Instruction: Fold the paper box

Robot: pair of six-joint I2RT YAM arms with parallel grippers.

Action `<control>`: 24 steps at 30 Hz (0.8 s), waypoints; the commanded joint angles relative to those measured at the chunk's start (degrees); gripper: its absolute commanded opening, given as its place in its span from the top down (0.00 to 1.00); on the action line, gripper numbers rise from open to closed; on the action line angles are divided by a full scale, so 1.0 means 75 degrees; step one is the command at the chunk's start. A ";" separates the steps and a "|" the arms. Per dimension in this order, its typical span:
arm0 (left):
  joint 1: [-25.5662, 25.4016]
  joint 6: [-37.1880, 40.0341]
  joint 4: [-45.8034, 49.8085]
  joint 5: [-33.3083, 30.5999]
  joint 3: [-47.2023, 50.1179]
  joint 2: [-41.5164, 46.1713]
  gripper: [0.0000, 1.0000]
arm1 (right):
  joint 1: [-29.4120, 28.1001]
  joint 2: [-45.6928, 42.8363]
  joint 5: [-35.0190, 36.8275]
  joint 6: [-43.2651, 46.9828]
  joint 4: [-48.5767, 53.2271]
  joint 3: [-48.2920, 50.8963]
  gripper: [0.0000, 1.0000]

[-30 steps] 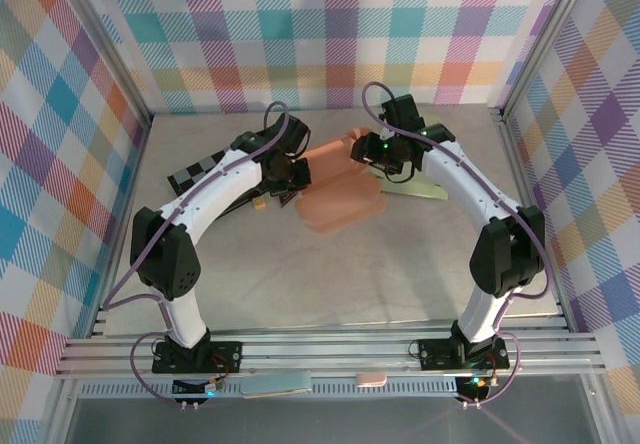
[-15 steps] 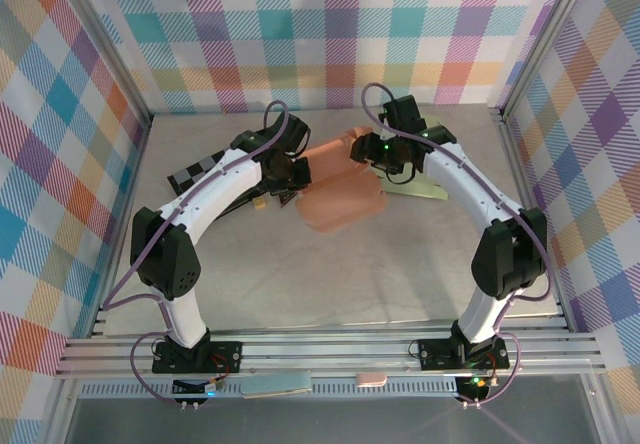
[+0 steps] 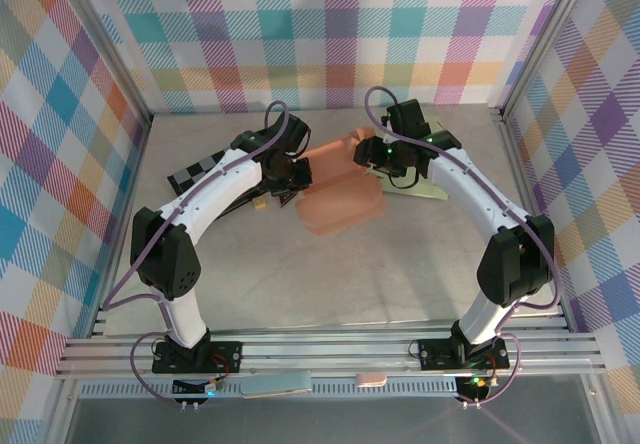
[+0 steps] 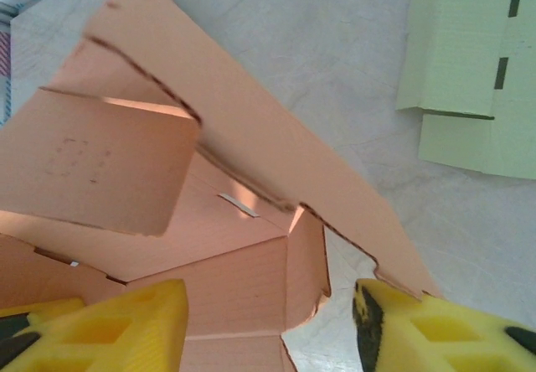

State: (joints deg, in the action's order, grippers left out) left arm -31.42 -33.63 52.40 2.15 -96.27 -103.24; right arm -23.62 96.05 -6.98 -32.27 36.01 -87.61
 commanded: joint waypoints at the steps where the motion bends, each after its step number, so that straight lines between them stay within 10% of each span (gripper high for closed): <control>1: -0.0053 0.0065 0.0126 0.0157 -0.0187 0.0062 1.00 | 0.0014 0.0110 -0.0345 0.0073 -0.0265 -0.0232 0.50; 24: -0.0088 -0.0027 0.0068 0.0159 -0.0205 0.0031 1.00 | -0.0534 -0.0240 -0.0436 0.0373 0.0477 -0.1054 0.58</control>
State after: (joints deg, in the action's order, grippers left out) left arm -31.79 -33.65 52.40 2.52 -96.27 -103.24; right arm -27.92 98.13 -10.24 -31.24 36.77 -92.38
